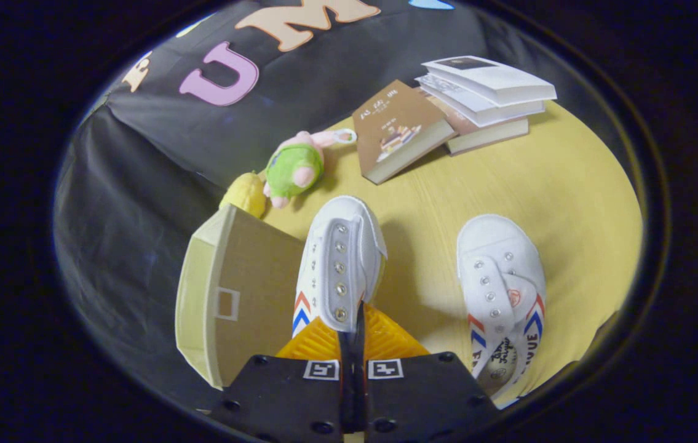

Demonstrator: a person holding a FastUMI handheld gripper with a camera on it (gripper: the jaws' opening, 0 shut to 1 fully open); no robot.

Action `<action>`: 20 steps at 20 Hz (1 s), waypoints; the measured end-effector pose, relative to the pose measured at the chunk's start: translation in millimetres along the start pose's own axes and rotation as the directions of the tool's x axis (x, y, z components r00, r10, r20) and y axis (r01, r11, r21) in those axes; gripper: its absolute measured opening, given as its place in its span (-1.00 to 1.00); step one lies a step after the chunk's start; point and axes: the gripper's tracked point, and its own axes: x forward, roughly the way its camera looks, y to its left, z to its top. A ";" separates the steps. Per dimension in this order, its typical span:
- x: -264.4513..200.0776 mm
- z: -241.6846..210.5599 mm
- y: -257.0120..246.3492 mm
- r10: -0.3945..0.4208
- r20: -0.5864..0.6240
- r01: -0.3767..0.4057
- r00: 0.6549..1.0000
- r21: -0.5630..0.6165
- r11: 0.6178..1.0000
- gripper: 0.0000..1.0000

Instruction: Open the storage box then place both shoes into the box .Put the left shoe in first, then the right shoe, with the right side of both shoes facing outward in a uniform manner.

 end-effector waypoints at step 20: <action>37.8 -26.2 190.5 0.101 -0.061 -0.107 0.993 -0.115 0.988 -0.93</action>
